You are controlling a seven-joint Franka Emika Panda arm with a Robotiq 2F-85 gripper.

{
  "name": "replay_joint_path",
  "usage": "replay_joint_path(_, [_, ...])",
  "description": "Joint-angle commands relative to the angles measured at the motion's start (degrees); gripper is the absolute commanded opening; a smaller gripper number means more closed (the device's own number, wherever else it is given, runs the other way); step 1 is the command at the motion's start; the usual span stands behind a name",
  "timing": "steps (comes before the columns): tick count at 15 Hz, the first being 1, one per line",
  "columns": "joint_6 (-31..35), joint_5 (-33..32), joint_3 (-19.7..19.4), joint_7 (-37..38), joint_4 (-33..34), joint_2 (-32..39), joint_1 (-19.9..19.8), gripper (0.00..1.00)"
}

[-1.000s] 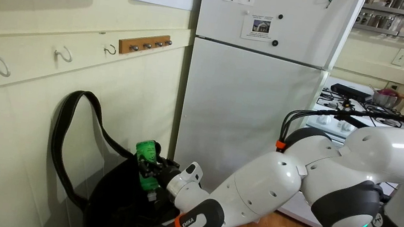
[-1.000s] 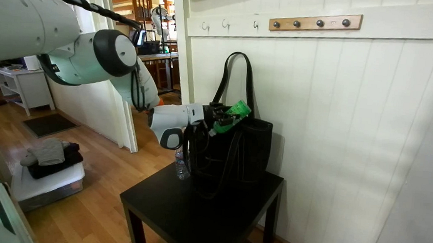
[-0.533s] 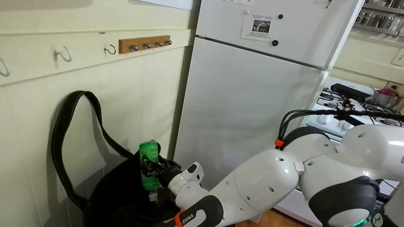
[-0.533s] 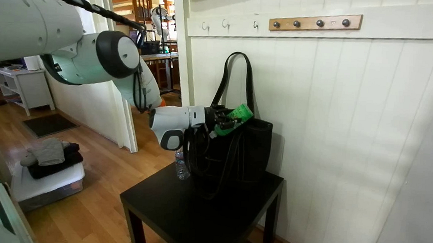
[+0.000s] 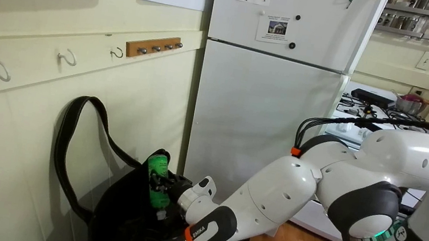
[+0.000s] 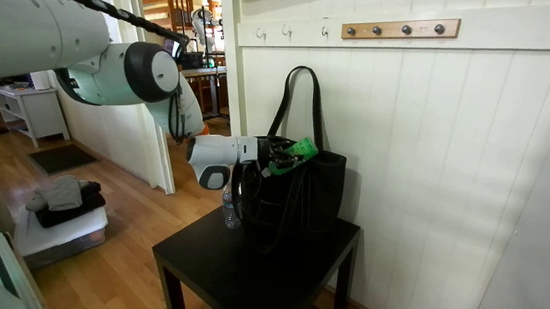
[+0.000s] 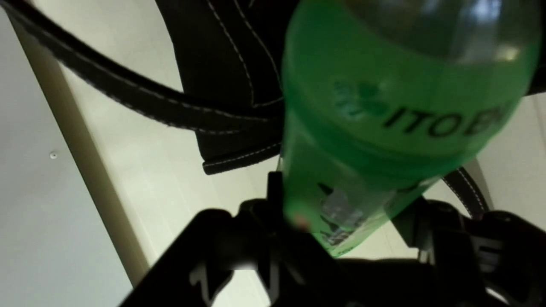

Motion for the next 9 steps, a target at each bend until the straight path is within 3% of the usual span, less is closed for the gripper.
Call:
replay_joint_path(1, [1.1, -0.5, 0.6, -1.5, 1.1, 0.6, 0.0, 0.36])
replay_joint_path(9, [0.4, -1.2, 1.1, -6.3, 0.2, 0.4, -0.2, 0.36])
